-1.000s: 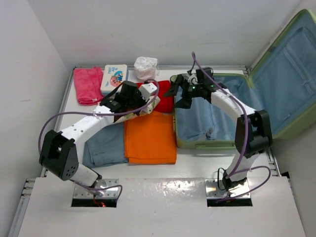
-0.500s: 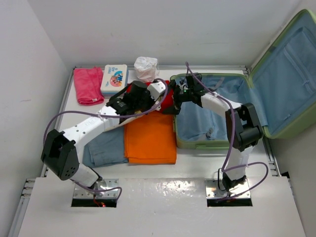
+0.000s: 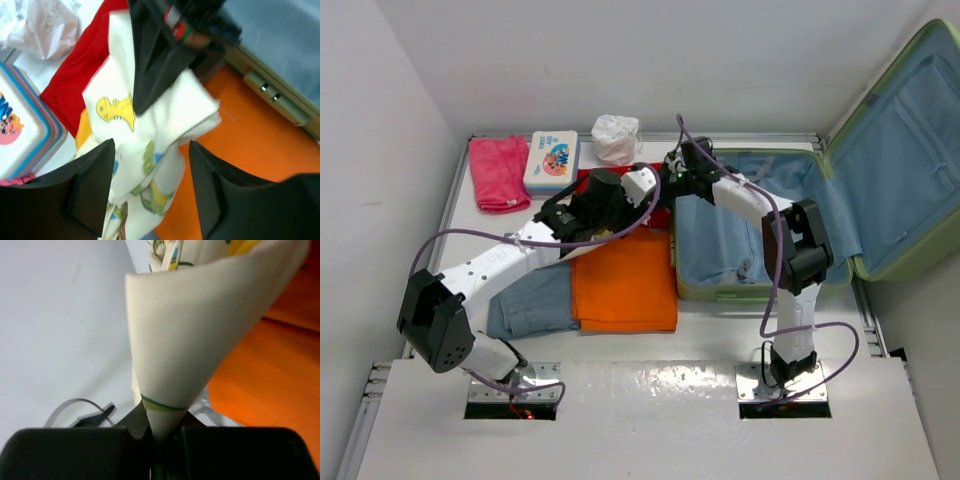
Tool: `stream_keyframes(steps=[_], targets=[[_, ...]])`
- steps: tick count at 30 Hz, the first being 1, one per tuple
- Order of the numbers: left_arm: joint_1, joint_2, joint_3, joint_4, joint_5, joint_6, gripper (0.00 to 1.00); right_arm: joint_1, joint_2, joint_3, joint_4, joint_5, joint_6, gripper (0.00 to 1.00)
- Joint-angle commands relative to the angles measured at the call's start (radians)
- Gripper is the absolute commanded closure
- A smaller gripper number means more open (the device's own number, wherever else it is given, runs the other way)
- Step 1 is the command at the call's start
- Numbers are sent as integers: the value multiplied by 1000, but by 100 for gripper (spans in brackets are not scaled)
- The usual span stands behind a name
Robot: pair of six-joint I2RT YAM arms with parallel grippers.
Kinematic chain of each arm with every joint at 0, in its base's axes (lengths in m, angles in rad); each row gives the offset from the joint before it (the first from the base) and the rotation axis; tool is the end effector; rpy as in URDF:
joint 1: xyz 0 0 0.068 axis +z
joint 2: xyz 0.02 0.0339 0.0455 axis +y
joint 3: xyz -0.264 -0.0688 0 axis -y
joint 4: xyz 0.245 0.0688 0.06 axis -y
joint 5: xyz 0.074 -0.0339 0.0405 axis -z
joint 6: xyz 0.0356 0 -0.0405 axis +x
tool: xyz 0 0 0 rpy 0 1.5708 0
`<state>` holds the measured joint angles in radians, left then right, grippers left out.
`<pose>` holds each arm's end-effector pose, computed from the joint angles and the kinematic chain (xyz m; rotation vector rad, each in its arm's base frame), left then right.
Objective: Pack the luggage
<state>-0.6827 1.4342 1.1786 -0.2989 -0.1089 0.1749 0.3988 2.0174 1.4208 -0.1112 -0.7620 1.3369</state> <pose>0.2579 -0.2047 0.3136 0.8253 1.9606 -0.1853 0.4016 0.1959 0.1987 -0.7584 -2.5728 -1.6097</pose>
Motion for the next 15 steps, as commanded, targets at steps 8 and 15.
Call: stream_keyframes(steps=[8, 15], targets=[[113, -95, 58, 35, -63, 37, 36, -262, -22, 524, -614, 131, -898, 100], [153, -95, 49, 44, -94, 60, 35, -471, 61, 602, -965, 285, -1289, 100]])
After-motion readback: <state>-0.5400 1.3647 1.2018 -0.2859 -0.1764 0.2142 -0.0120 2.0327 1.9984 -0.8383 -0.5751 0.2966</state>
